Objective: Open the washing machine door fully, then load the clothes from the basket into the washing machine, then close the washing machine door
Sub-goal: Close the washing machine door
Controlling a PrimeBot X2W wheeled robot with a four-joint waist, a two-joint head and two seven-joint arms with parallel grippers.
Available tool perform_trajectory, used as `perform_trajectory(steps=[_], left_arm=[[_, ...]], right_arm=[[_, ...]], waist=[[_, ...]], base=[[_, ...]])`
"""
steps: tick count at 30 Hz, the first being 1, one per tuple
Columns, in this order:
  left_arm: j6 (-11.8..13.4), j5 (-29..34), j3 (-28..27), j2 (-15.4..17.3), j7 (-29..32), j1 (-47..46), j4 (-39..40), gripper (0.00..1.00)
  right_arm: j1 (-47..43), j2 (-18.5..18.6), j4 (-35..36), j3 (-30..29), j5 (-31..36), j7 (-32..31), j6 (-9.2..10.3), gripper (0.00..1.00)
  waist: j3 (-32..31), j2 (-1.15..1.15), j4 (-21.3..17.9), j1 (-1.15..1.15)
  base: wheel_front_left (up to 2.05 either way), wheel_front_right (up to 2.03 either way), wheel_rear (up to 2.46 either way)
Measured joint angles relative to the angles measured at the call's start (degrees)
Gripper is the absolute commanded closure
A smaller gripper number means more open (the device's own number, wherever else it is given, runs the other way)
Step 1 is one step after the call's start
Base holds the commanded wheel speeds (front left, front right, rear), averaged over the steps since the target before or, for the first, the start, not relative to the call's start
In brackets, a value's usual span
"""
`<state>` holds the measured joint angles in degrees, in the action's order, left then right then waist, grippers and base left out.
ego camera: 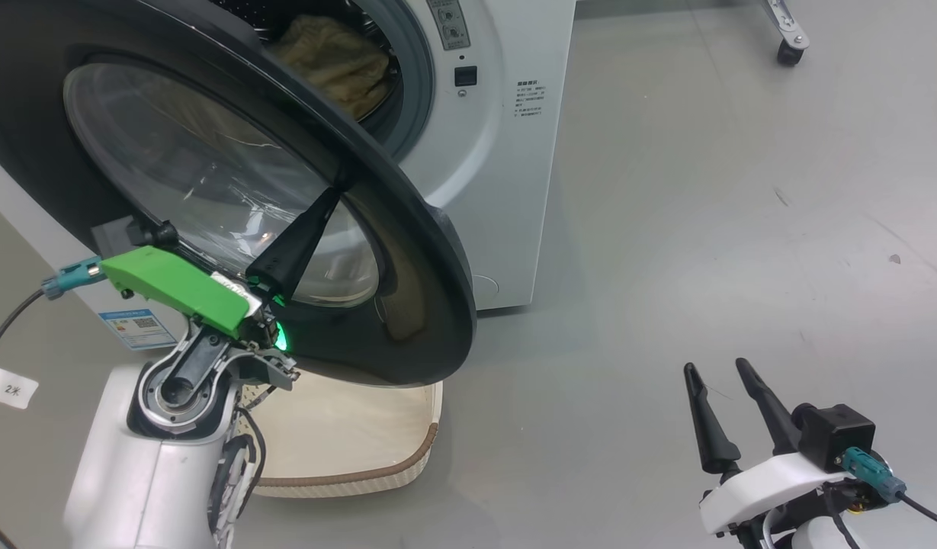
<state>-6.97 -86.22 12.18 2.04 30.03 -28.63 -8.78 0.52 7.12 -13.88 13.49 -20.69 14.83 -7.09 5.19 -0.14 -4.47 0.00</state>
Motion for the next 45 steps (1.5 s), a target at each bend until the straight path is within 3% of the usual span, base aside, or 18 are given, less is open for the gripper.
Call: perform_trajectory(steps=[7, 13, 14, 17, 18, 19, 20, 30, 39, 45], left_arm=[[0.0, 1.0, 1.1, -0.2, -2.2, -1.0, -1.3, 1.00], [0.0, 6.4, 2.9, 0.1, -5.6, -0.7, -0.8, 1.00], [0.0, 8.0, 3.2, 0.3, -6.5, -0.5, -0.7, 0.91], [0.0, 12.1, 3.4, 2.5, -9.8, 1.2, -1.1, 0.51], [0.0, 13.5, 3.4, 3.1, -11.1, 2.1, -1.4, 0.22], [0.0, 15.1, 3.6, 3.7, -12.3, 3.0, -1.7, 0.03], [0.0, 16.8, 4.1, 4.3, -13.5, 3.8, -1.9, 0.00], [0.0, 33.9, 8.4, 9.5, -27.9, 10.7, -5.2, 0.00], [0.2, 45.7, 9.9, 11.6, -40.4, 16.7, -10.7, 0.00], [3.3, 50.8, 10.4, 12.3, -45.2, 19.2, -13.8, 0.00]], right_arm=[[0.0, 0.0, 0.0, -0.6, 0.0, 0.0, 0.00, 0.00], [-0.1, -0.1, 0.2, -1.9, 0.0, 0.0, 0.00, 0.00], [-0.2, -0.1, 0.3, -2.3, 0.0, 0.0, 0.00, 0.00], [-0.4, 0.0, 0.3, -3.3, 0.0, 0.0, 0.00, 0.00], [-0.5, 0.0, 0.4, -3.7, 0.0, 0.0, 0.00, 0.00], [-0.6, 0.0, 0.5, -4.0, 0.0, 0.0, 0.00, 0.00], [-0.7, 0.0, 0.5, -4.2, 0.0, 0.0, 0.00, 0.00], [-1.6, 0.1, 0.6, -4.5, 0.0, 0.0, 0.00, 0.00], [-1.7, 0.0, 0.8, -4.0, 0.2, 0.0, 0.00, 0.00], [-1.7, 0.1, 0.9, -3.9, 0.3, 0.0, 0.00, 0.00]], waist=[[-0.1, 0.00, -0.1, 0.00], [-0.4, 0.00, 0.5, 0.00], [-0.5, 0.00, 0.7, 0.00], [-0.7, 0.00, 1.4, 0.00], [-0.8, 0.00, 1.7, 0.00], [-0.9, 0.00, 1.9, 0.00], [-0.9, 0.00, 2.2, 0.00], [-2.0, 0.00, 4.9, 0.00], [-2.9, 0.00, 6.0, 0.00], [-3.2, 0.00, 6.2, 0.00]], base=[[0.00, 0.00, 0.00], [0.00, 0.00, 0.00], [0.00, 0.00, 0.00], [0.00, 0.00, 0.00], [0.00, 0.00, 0.00], [0.00, 0.00, 0.00], [0.00, 0.00, 0.00], [0.00, 0.00, 0.00], [0.00, 0.00, 0.00], [0.00, 0.00, 0.00]])
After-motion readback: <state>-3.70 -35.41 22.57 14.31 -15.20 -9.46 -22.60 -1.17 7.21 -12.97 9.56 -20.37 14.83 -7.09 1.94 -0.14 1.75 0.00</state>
